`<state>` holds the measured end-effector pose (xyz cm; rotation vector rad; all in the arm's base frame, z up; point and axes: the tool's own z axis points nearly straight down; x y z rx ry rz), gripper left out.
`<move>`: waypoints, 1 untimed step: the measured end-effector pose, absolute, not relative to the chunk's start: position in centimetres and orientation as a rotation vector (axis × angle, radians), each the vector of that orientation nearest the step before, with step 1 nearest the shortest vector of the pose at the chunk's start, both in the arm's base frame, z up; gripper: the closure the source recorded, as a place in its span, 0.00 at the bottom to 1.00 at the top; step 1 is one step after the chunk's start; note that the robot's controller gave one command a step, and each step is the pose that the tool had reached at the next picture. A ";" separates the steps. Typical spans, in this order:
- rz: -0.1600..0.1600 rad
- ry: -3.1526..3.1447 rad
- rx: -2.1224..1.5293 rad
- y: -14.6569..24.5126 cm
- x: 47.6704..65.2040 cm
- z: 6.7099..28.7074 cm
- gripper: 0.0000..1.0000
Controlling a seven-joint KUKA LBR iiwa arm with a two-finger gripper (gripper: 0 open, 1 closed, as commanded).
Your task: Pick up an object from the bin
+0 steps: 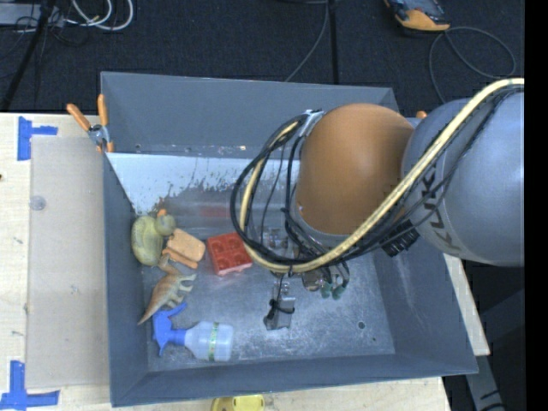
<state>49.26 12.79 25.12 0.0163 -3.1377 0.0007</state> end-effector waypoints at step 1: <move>0.001 -3.138 0.018 12.8 49.3 25.1 0.00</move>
Offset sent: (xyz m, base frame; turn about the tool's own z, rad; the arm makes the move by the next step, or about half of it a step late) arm 0.0119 0.0317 -0.0940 -0.0201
